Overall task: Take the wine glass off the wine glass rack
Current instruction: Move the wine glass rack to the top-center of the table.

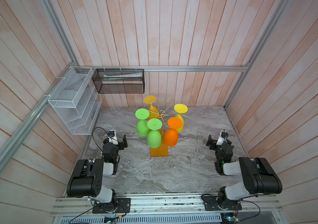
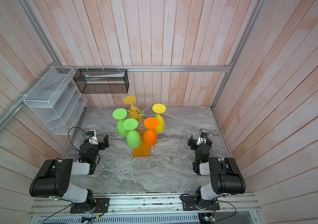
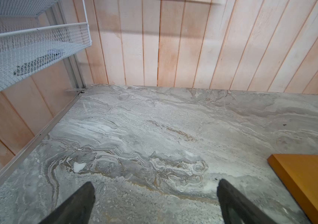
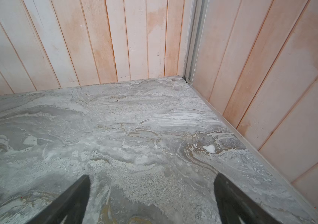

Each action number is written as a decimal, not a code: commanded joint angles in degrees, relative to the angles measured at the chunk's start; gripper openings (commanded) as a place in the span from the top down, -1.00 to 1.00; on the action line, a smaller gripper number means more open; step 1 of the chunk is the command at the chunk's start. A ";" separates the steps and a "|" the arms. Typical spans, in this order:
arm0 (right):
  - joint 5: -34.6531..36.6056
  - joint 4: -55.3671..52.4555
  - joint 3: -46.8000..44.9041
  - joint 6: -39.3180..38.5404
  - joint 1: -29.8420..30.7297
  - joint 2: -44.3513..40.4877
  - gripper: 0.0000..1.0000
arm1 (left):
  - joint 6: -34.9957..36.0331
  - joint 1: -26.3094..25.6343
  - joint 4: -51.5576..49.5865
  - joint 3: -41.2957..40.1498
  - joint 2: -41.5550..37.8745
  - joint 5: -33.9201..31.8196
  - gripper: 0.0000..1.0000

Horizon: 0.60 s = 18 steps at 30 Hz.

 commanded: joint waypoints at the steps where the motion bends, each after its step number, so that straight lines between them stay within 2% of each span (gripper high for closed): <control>1: 0.58 1.36 0.98 -0.43 -0.30 0.67 -0.96 | 0.08 -0.43 0.79 1.15 0.86 -1.28 -1.00; 18: 0.57 1.11 1.13 -0.43 -0.34 0.75 -0.96 | 0.36 -0.90 0.70 1.24 0.81 -2.07 -1.00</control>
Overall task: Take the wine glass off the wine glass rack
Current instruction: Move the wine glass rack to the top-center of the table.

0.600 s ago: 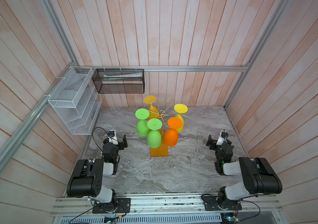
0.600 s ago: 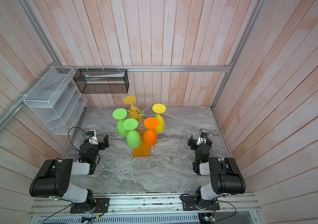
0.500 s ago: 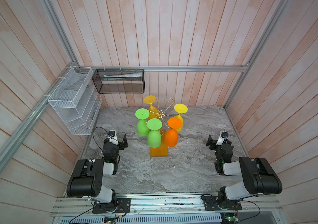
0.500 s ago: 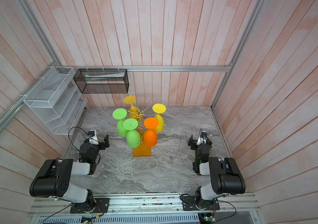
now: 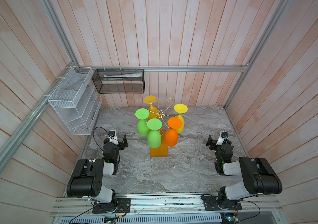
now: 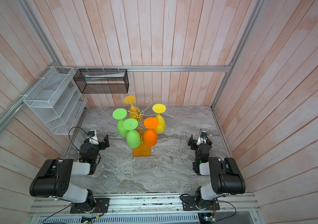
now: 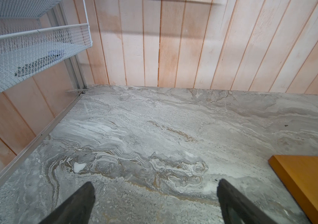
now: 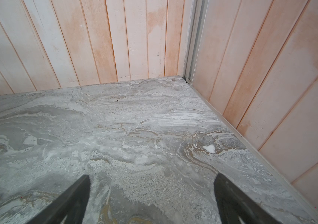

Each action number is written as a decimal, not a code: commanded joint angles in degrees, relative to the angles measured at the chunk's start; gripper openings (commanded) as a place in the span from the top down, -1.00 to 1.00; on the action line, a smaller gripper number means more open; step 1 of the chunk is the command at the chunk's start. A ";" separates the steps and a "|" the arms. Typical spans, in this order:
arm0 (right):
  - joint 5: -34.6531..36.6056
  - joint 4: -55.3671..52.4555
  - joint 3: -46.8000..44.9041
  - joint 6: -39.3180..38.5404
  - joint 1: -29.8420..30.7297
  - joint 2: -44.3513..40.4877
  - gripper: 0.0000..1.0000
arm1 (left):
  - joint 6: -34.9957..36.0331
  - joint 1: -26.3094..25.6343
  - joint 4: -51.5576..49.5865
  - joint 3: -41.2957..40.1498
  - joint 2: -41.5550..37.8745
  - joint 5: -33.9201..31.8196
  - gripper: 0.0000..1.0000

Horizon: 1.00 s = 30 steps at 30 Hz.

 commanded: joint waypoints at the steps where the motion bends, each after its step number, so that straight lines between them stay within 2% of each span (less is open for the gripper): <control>1: 0.57 1.13 1.13 -0.41 -0.29 0.75 -0.96 | 0.33 -0.18 0.72 1.17 0.80 -0.69 -1.00; 13: 1.18 2.40 0.31 -0.50 -0.04 0.48 -0.95 | 0.38 -0.36 0.82 1.00 0.77 -0.81 -1.00; 18: 3.68 6.40 -2.36 -1.78 1.69 -0.93 -0.96 | 0.97 -1.82 0.97 0.92 0.43 -3.96 -1.00; 20: 5.20 5.96 -2.60 -2.09 2.40 -2.31 -0.96 | 0.29 -1.94 -1.42 1.97 -0.47 -6.09 -1.00; 23: 7.19 3.42 -2.50 -1.84 2.88 -5.05 -0.96 | 0.06 -2.47 -14.22 7.46 -4.33 -9.05 -1.00; 30: 15.35 -4.72 0.52 -2.08 5.66 -9.35 -0.93 | -4.39 -2.82 -23.38 11.85 -8.87 -16.10 -1.00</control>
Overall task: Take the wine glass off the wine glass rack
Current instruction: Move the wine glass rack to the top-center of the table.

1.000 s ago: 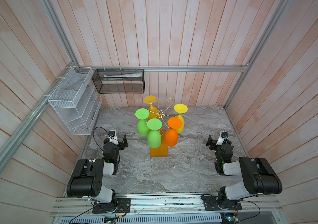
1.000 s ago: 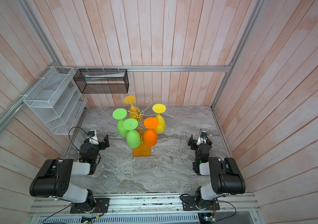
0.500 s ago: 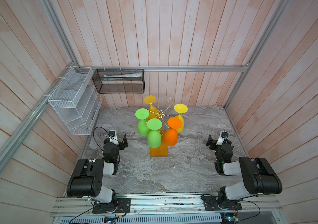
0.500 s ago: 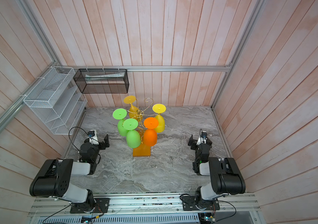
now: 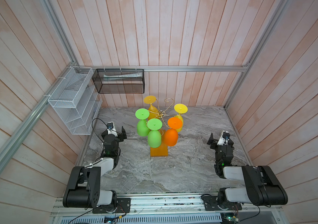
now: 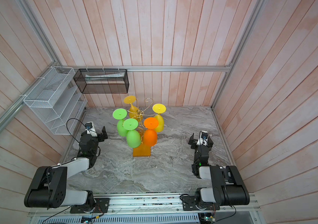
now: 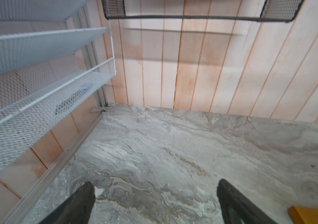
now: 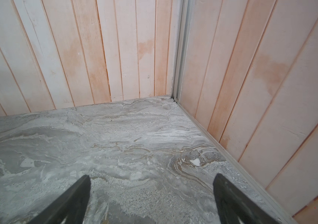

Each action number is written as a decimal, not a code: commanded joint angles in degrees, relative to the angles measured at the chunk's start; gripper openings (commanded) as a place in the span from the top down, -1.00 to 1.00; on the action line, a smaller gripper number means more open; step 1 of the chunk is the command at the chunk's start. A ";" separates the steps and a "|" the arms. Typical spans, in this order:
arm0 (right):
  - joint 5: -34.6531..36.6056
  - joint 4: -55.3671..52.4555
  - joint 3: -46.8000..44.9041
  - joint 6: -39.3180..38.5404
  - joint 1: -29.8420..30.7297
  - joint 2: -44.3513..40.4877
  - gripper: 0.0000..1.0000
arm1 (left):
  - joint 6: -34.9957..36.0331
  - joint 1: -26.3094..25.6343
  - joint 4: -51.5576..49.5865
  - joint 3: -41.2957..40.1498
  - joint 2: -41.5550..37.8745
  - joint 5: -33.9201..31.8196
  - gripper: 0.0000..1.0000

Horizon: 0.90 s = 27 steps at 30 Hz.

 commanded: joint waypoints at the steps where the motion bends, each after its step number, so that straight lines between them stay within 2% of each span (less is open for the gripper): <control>1: 6.89 -5.01 2.35 -0.54 1.44 -1.79 -0.92 | -3.89 -0.02 -7.95 1.80 -0.99 -4.57 -1.00; 5: 12.10 -10.75 5.10 2.18 2.09 -4.96 -0.91 | -7.75 0.81 -13.79 5.19 -0.60 -5.45 -1.00; 7: 12.92 -13.37 6.10 7.60 1.99 -7.38 -0.91 | -10.20 1.74 -16.51 6.76 -0.04 -4.81 -1.00; 12: 7.18 -25.30 9.52 19.47 3.17 -11.55 -0.86 | -15.49 2.95 -22.90 10.74 1.38 -1.32 -1.00; 17: 2.43 -29.19 8.13 28.94 7.60 -13.64 -0.84 | -17.88 2.99 -25.03 12.57 1.99 3.19 -1.00; 21: 0.88 -32.23 6.37 34.48 13.11 -15.64 -0.82 | -19.69 3.38 -26.23 13.76 2.69 6.26 -1.00; 27: 1.02 -31.36 4.00 31.70 25.49 -15.25 -0.82 | -21.09 3.76 -28.74 16.01 5.11 9.98 -1.00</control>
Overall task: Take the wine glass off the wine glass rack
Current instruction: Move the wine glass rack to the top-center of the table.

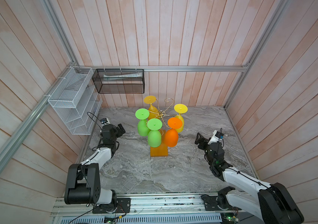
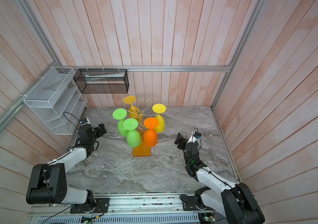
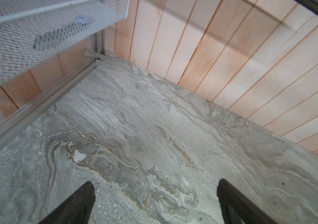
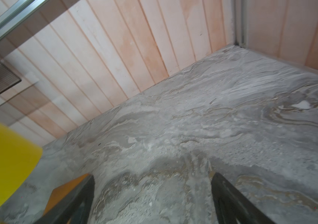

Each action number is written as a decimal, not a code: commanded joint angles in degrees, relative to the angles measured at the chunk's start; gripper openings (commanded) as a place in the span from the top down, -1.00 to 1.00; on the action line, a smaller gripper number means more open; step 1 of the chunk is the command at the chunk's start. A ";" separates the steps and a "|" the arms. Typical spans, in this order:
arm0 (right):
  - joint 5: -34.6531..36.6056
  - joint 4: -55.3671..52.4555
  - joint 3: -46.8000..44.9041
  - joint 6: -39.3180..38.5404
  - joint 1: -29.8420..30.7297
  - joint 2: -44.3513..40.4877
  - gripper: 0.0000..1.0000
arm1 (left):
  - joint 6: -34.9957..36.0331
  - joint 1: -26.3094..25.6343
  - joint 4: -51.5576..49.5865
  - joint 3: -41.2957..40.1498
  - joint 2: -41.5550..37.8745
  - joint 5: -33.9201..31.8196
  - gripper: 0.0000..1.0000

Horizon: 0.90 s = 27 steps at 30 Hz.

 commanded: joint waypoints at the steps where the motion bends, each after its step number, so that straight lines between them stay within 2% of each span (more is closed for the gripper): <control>1: -0.89 -0.84 -2.21 0.32 5.80 0.32 -0.82 | -1.79 0.61 -2.68 2.42 1.76 3.70 -1.00; 8: -0.84 1.51 -4.06 0.93 18.18 2.58 -0.80 | -2.53 1.09 -4.45 3.98 3.55 5.30 -1.00; 11: -0.30 5.97 -5.44 -0.15 22.61 4.75 -0.78 | -2.42 1.05 -5.40 4.73 4.07 5.52 -1.00; 19: -5.38 11.02 -2.40 -0.96 25.20 13.40 -0.72 | -2.26 1.05 -6.39 5.40 3.82 5.56 -1.00; 27: -8.41 11.46 3.68 -2.75 26.86 22.83 -0.65 | -2.39 1.09 -7.00 5.79 3.68 5.52 -1.00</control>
